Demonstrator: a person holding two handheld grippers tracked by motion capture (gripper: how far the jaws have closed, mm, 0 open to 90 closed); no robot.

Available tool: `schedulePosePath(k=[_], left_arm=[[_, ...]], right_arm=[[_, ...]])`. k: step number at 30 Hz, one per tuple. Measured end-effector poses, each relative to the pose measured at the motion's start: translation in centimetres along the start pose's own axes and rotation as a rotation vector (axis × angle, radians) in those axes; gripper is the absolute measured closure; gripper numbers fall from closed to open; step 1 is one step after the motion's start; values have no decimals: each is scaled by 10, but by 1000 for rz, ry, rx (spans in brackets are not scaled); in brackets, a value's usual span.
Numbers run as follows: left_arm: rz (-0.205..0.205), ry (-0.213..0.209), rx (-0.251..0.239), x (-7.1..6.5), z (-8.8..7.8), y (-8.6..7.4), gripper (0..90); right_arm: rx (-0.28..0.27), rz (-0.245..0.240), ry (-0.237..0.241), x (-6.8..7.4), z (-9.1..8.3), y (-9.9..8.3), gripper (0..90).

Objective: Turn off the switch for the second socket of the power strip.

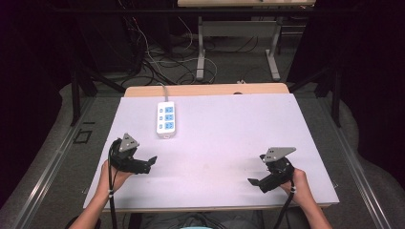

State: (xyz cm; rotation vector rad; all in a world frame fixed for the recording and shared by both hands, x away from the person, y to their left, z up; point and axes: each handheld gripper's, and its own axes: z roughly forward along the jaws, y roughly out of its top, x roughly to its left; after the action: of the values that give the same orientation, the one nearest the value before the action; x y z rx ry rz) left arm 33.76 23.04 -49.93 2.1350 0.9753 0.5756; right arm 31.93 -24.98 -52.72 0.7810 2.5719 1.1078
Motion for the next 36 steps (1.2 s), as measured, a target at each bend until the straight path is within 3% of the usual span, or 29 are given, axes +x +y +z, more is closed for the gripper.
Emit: schedulePosePath(k=[6, 7, 8, 9, 11, 22, 36], left_arm=[[10, -14, 6, -5, -5, -6, 1], [11, -9, 1, -6, -6, -7, 0], [10, -16, -4, -7, -7, -8, 1], [20, -14, 4, -7, -8, -9, 1], [17, -23, 4, -10, -10, -12, 1], [50, -35, 11, -16, -16, -23, 1], [58, -44, 16, -21, -19, -34, 1]], right_arm=[[-16, 2, -8, 0, 1, 0, 8], [7, 1, 0, 0, 0, 0, 8], [-25, 5, -6, 0, 2, -1, 8], [29, 0, 0, 0, -2, 1, 8], [-15, 3, -8, 0, 1, 0, 8], [-13, 5, -10, 0, 1, 0, 8], [-2, 4, -5, 0, 1, 0, 8]])
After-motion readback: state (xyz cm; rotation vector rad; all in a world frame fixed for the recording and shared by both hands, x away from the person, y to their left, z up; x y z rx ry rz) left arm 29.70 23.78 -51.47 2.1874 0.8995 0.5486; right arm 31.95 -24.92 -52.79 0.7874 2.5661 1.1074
